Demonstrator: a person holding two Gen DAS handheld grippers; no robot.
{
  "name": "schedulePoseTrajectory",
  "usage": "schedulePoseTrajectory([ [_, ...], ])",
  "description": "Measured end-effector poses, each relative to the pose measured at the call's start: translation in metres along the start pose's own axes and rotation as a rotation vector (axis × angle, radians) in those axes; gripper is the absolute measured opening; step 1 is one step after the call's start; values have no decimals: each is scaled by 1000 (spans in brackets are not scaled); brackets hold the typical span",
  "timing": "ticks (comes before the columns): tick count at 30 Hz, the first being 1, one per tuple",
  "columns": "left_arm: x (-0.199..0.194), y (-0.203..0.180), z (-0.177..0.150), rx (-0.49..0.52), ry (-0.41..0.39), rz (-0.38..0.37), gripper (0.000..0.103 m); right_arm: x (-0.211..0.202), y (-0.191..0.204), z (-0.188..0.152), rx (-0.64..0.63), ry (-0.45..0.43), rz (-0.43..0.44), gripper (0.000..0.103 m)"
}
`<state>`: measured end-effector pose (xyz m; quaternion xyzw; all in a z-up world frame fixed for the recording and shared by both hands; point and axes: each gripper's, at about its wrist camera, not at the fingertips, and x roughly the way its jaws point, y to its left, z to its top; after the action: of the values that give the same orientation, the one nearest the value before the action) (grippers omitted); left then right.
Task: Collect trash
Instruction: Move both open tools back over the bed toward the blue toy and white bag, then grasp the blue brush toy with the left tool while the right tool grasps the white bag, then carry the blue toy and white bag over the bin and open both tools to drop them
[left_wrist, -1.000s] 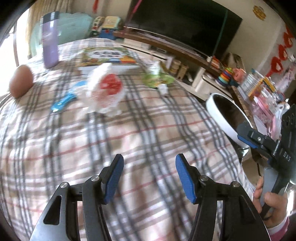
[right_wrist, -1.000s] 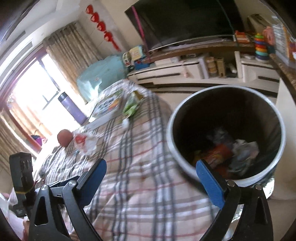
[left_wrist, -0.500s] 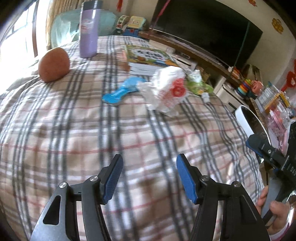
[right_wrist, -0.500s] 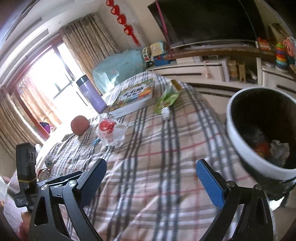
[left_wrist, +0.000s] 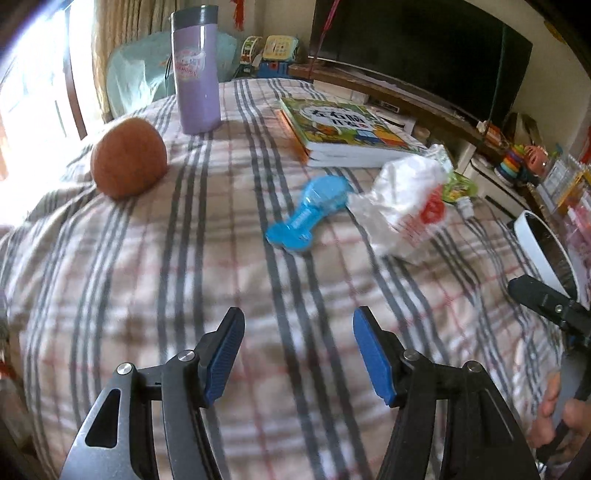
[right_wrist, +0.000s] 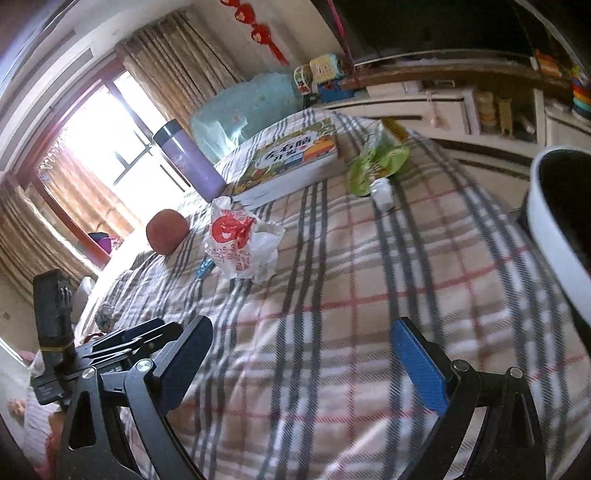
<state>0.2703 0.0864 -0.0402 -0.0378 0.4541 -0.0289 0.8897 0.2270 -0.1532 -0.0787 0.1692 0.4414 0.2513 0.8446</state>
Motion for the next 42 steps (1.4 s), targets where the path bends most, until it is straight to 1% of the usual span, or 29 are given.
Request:
schedulePoseTrajectory([
  [5,21,6,19,26,5,8,61,16,5,13,36,8,46,98],
  [8,30,7,30,45,4,6,61,27,13,21,31,5,61,97],
  [13,43,5,46,109,-28,-2,61,47,23,32,24,15,91,94],
  [15,50,4,49,130,-28,3,60,55,28,37,18,22,103,88],
  [16,56,4,51,138,-19,3,59,60,30,38,12,24,103,87],
  [18,63,4,51,144,-6,-1,58,68,32,42,5,34,106,77],
  [19,67,4,52,147,-1,-2,56,72,32,44,5,42,110,74],
  [21,77,3,52,153,23,-15,44,78,32,45,2,52,120,59],
  [22,79,2,53,155,26,-16,42,78,33,46,-4,47,118,58],
  [23,80,-1,54,160,22,-15,38,78,34,47,-11,41,117,52],
  [24,81,-3,54,165,22,-15,35,76,35,47,-21,37,114,47],
  [28,82,-13,54,195,18,19,34,69,30,45,-16,28,99,44],
  [30,79,-18,52,193,17,19,33,62,24,43,0,20,102,42],
  [36,53,-30,40,139,4,-56,32,25,9,36,9,-28,84,41],
  [42,25,-54,18,106,-11,-135,32,-17,-9,23,-14,-71,23,41],
])
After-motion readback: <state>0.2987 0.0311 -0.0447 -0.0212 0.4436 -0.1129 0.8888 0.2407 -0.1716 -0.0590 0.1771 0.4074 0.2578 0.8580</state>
